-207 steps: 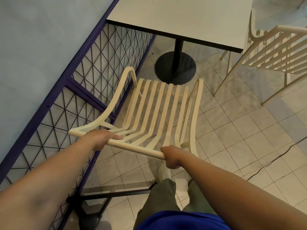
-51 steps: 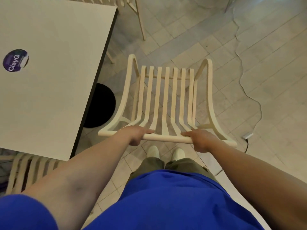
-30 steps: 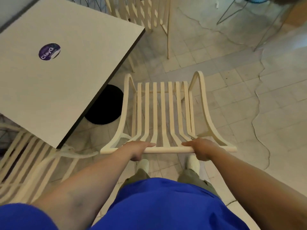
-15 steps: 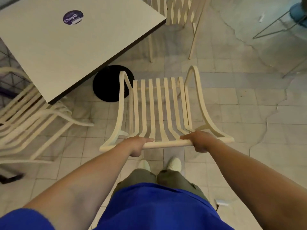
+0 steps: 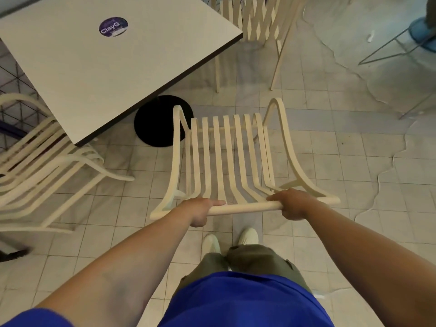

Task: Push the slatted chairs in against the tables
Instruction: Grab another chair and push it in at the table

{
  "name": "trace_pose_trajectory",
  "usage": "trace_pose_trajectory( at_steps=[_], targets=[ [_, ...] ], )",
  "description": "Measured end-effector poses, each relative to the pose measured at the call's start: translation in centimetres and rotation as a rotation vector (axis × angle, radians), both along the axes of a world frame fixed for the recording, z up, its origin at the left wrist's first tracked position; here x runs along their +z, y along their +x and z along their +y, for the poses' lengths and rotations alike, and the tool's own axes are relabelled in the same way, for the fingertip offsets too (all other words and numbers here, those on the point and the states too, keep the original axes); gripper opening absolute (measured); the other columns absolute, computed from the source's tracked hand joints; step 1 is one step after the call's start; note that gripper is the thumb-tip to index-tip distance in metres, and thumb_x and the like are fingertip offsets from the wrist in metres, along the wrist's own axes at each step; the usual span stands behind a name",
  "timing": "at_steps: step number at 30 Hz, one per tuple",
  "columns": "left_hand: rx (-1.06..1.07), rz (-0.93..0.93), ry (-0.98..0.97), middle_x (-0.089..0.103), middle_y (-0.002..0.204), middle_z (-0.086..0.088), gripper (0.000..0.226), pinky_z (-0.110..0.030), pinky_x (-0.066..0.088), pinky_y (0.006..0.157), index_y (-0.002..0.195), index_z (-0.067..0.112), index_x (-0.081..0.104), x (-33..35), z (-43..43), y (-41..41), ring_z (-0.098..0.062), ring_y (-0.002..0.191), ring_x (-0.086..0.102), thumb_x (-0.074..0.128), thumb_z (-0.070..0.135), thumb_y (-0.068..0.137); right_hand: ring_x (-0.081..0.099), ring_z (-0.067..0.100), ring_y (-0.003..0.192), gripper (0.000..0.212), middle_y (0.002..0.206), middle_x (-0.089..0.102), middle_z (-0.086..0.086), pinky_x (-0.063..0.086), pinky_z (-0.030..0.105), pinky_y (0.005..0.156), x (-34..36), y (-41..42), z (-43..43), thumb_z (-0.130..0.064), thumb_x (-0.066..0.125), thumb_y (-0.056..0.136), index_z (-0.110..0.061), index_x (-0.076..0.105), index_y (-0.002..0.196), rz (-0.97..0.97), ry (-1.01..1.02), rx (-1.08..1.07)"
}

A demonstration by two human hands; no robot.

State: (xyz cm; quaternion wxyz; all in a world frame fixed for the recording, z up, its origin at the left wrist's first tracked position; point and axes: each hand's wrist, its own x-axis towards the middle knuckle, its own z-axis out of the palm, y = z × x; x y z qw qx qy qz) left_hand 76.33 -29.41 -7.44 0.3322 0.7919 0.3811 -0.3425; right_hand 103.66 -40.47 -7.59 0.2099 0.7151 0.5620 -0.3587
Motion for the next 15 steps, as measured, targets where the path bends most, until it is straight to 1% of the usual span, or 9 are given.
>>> trace_pose_trajectory(
  at_steps=[4,7,9,12,15],
  targets=[
    [-0.01,-0.002,0.045,0.054,0.109,-0.001,0.092,-0.034,0.054,0.074,0.148,0.062,0.023,-0.2,-0.2,0.0,-0.019,0.086,0.058,0.054,-0.004,0.091,0.061,0.017,0.103,0.073,0.126,0.061,-0.005,0.052,0.038,0.094,-0.3,0.4,-0.2,-0.005,0.063,0.087,-0.048,0.043,0.142,-0.037,-0.01,0.002],
    [-0.01,0.033,0.078,0.055,0.107,0.0,0.092,-0.038,0.057,0.079,0.147,0.062,0.023,-0.1,-0.5,-0.1,-0.02,0.086,0.059,0.055,-0.003,0.09,0.061,0.017,0.104,0.074,0.126,0.061,-0.006,0.052,0.037,0.094,-0.6,0.7,0.1,-0.006,0.063,0.085,-0.048,0.043,0.143,-0.049,-0.034,0.037],
    [0.005,0.054,0.094,0.056,0.107,0.001,0.092,-0.041,0.057,0.081,0.148,0.062,0.023,-0.3,-0.5,0.0,-0.02,0.086,0.06,0.055,-0.002,0.09,0.062,0.016,0.1,0.071,0.121,0.063,-0.007,0.053,0.035,0.092,-0.8,1.0,0.4,-0.007,0.064,0.084,-0.045,0.047,0.141,-0.042,-0.054,0.053],
    [0.021,0.073,0.095,0.055,0.11,0.003,0.091,-0.038,0.056,0.079,0.147,0.064,0.022,-0.2,-0.7,0.2,-0.019,0.087,0.059,0.051,-0.002,0.092,0.062,0.017,0.097,0.062,0.115,0.063,-0.005,0.053,0.033,0.089,-1.0,1.4,0.8,-0.007,0.065,0.082,-0.038,0.055,0.135,-0.019,-0.088,0.129],
    [0.041,0.089,0.101,0.051,0.108,0.004,0.089,-0.036,0.052,0.075,0.146,0.065,0.022,0.4,-0.9,0.9,-0.019,0.086,0.055,0.049,-0.002,0.094,0.062,0.017,0.097,0.055,0.113,0.063,-0.003,0.052,0.032,0.089,-1.3,2.1,1.1,-0.008,0.066,0.082,-0.031,0.057,0.132,0.008,-0.083,0.205]
  ],
)
